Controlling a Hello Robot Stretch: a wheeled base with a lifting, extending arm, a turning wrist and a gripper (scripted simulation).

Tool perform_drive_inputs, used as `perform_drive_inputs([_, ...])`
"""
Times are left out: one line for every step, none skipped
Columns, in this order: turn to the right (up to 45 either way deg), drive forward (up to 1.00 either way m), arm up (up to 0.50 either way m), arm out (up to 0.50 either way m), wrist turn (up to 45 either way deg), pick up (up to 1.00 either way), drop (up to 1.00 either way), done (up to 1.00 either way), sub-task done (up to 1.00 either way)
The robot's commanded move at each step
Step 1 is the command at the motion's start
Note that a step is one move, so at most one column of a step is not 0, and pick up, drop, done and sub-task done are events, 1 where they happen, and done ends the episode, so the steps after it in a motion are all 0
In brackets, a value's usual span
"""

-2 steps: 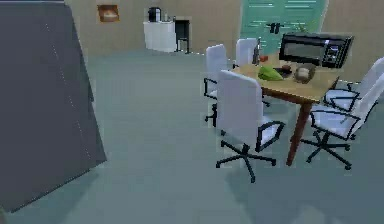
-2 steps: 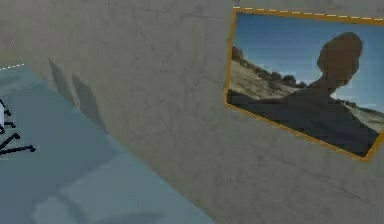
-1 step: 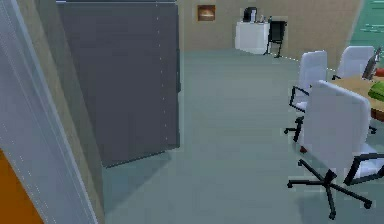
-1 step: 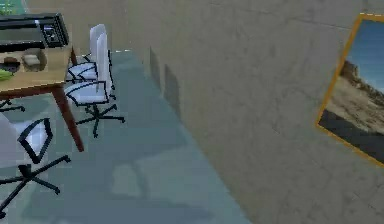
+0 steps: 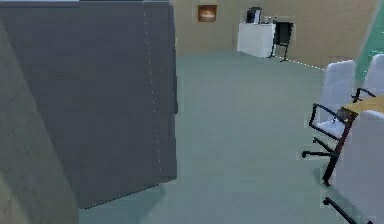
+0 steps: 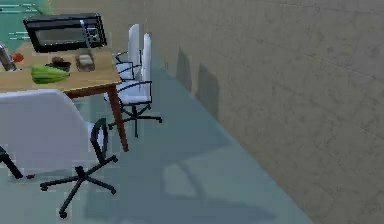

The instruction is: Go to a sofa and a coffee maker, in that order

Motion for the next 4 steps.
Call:
perform_drive_inputs([15.0, 0.0, 0.0, 0.0, 0.0, 0.0, 0.0, 0.0, 0.0])
perform_drive_inputs([0.0, 1.0, 0.0, 0.0, 0.0, 0.0, 0.0, 0.0, 0.0])
perform_drive_inputs([0.0, 1.0, 0.0, 0.0, 0.0, 0.0, 0.0, 0.0, 0.0])
perform_drive_inputs([0.0, 1.0, 0.0, 0.0, 0.0, 0.0, 0.0, 0.0, 0.0])
